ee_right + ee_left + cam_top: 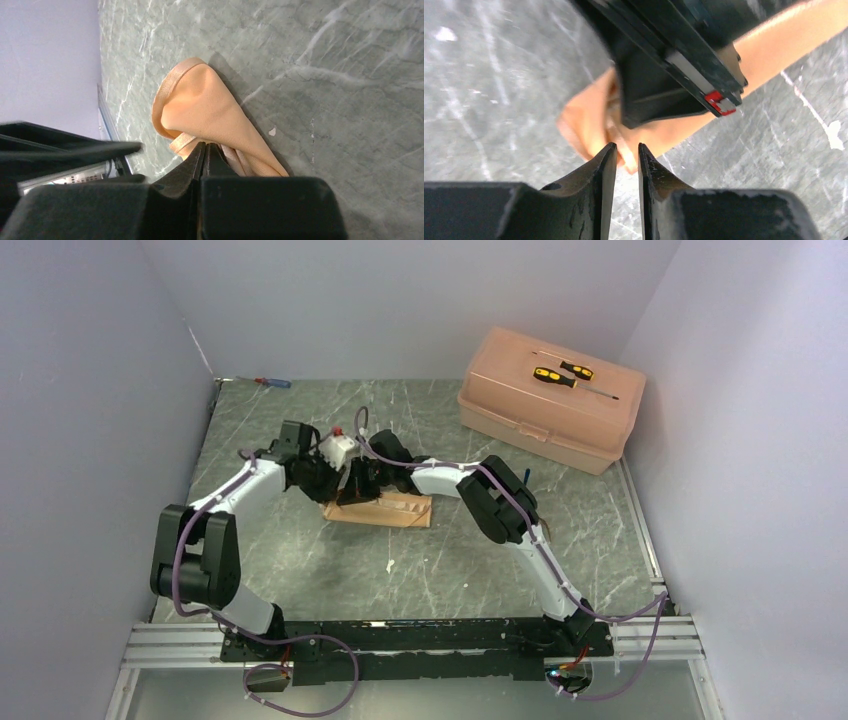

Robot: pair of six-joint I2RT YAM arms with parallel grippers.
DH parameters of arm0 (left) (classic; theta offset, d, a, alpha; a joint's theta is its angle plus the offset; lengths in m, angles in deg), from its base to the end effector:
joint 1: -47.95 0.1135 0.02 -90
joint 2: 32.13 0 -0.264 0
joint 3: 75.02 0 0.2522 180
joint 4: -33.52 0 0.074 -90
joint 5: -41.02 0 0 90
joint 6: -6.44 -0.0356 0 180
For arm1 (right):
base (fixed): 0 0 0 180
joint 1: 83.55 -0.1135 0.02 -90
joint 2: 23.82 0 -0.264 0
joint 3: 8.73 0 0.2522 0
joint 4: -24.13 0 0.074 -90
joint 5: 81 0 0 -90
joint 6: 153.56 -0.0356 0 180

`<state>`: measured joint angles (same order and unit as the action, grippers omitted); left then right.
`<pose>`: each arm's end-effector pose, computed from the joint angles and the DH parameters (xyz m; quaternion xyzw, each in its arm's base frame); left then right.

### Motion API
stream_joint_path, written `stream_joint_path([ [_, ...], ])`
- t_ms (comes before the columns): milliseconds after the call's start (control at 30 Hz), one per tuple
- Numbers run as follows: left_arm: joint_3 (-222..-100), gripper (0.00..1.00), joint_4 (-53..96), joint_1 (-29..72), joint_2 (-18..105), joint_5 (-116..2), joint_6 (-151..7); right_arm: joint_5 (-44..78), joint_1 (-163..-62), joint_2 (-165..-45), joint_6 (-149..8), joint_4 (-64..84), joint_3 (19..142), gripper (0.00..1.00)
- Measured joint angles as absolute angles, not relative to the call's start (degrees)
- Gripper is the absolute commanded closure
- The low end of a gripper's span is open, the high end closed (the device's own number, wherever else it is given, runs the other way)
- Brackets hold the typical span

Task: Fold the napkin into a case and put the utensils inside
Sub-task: Grasp the top corner of the smaller rectangle folded napkin from the folded napkin.

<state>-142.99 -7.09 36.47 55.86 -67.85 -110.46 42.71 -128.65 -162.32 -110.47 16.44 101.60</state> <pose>0.2922 -0.0711 0.1972 0.3529 0.8876 -0.1236 0.2691 0.3559 0.3851 0.1087 -0.1185 0.8542 0.4927 0.1168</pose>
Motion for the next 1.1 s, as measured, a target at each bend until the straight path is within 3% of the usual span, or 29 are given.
stream_joint_path([
  [167,-149.6,0.68,-10.3,39.9,55.8,-68.9,-107.9,42.5,-128.6,-162.3,-109.6,16.5,101.6,1.00],
  [567,-147.4,0.64,-9.0,40.3,59.7,-70.0,-106.9,40.4,-128.8,-160.9,-110.0,20.0,98.3,1.00],
  [1100,-143.3,0.71,-0.3,36.7,61.2,-63.4,-112.4,38.7,-129.1,-160.4,-110.7,20.4,97.5,1.00],
])
